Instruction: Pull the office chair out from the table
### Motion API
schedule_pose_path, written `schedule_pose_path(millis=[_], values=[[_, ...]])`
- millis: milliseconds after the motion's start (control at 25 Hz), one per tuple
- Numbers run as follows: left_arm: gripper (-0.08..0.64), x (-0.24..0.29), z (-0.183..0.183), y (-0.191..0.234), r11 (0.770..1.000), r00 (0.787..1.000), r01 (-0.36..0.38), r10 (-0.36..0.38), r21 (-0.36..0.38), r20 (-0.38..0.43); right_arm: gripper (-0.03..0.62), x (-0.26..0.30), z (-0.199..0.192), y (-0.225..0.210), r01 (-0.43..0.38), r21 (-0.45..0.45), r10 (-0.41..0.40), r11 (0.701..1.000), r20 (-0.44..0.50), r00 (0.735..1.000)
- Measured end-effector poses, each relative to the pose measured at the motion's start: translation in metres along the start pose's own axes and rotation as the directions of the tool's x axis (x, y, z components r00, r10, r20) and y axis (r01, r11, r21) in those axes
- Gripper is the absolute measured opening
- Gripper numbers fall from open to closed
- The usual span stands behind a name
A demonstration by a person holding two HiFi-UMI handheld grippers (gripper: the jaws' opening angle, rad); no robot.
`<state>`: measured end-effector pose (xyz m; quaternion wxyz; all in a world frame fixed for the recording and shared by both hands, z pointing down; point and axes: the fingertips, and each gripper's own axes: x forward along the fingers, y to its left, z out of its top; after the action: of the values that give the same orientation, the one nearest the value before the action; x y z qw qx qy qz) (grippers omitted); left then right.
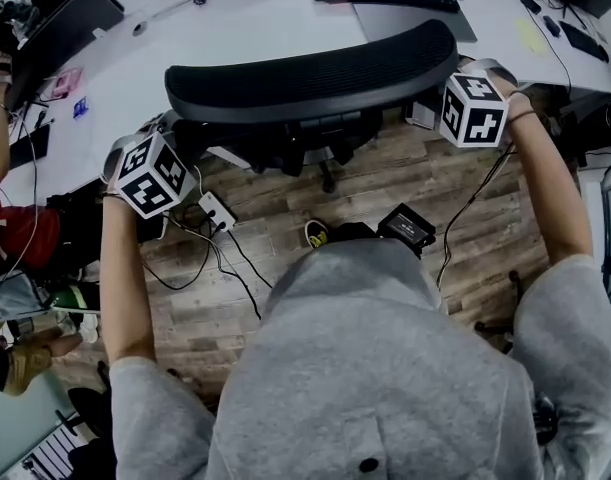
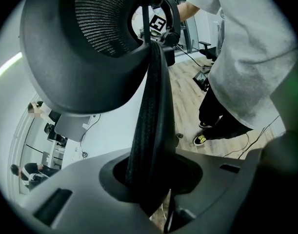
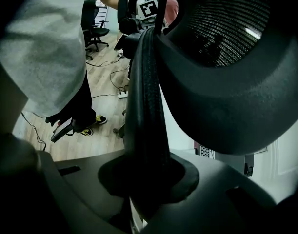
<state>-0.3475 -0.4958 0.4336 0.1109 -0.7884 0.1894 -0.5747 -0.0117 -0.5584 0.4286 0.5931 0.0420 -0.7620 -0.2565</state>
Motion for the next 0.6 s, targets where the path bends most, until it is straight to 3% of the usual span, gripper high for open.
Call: schedule_pose_path(millis=[600], values=[[0.107,-0.007,0.018,-0.029,1.0,1.0,-0.006,0.006,-0.012,-0.001,0.092,-0.017,-0.006,0.029,0.028,0.016,-0.029,0.999,0.019,0.999]])
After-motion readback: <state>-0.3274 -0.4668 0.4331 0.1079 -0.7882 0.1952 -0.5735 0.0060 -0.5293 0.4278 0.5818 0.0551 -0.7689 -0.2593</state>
